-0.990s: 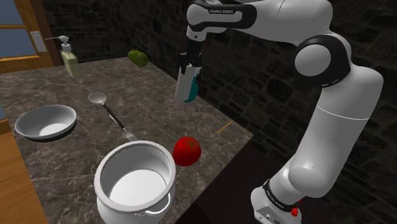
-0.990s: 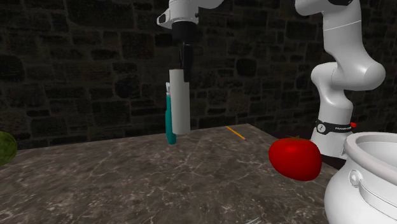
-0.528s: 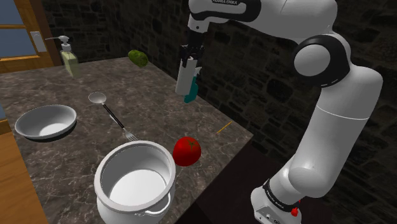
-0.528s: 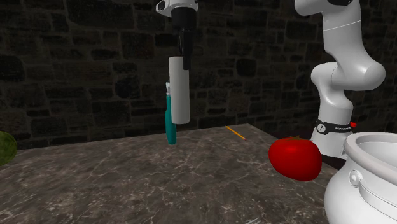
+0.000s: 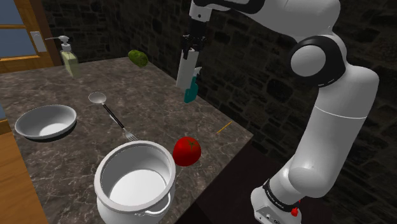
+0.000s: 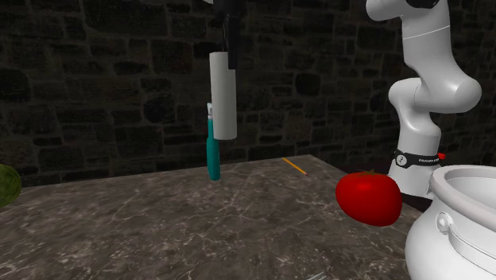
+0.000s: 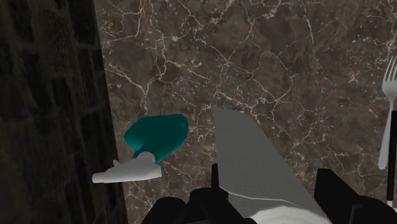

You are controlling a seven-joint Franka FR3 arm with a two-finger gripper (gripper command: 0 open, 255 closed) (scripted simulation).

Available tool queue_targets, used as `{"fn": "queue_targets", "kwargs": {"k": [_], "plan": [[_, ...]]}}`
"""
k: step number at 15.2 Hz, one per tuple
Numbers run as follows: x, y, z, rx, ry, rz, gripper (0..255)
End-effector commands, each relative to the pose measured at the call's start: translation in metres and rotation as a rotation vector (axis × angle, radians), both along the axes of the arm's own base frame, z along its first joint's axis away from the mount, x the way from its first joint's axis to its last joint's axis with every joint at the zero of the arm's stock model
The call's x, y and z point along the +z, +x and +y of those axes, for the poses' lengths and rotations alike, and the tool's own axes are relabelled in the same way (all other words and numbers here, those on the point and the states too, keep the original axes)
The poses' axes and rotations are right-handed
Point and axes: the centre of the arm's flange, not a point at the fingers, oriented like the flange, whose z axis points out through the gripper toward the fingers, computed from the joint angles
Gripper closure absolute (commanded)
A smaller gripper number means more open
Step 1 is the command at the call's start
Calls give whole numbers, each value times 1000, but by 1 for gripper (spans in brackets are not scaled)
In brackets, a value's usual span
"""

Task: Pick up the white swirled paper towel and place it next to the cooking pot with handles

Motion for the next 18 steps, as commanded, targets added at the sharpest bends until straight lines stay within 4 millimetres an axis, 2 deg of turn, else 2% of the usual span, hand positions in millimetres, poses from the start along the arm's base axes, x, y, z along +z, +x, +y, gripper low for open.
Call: {"fn": "queue_targets", "kwargs": {"k": [1,15,18], "plan": [[11,-1,-1,0,0,1,255],[83,-1,-1,0,0,1,255],[83,-20,33,0,0,1,255]]}}
